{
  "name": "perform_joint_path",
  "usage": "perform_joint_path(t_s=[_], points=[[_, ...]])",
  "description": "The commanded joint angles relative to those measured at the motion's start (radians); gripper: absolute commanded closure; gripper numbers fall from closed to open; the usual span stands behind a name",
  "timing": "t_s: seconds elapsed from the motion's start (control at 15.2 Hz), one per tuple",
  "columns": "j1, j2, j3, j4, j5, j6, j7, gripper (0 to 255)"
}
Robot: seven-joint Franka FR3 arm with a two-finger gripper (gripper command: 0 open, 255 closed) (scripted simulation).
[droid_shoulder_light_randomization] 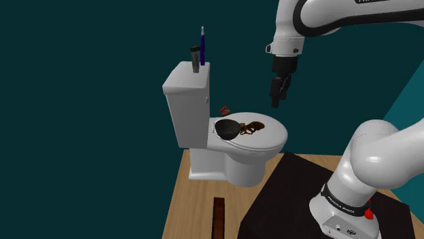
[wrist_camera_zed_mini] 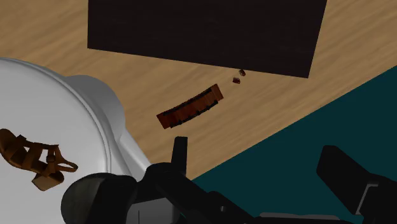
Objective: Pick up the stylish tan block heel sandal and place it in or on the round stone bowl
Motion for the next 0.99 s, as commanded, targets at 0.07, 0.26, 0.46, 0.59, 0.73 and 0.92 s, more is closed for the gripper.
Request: perform_joint_path(t_s=[0.07,0.26,0.46,0.59,0.73,0.92], points=[[-0.006,0.022,-0.013,-0.006,-0.012,0.025,-0.017,0],[-0.023,0.096,-0.052,-0.017,-0.047,0.101,-0.065,0],[-0.038,0.181,-0.091,-0.016,-0.078,0.177,-0.111,0],[-0.048,0.242,-0.117,-0.009,-0.095,0.227,-0.141,0],[-0.056,0.307,-0.141,0.004,-0.108,0.276,-0.171,0],[-0.069,0.411,-0.176,0.033,-0.122,0.345,-0.216,0]])
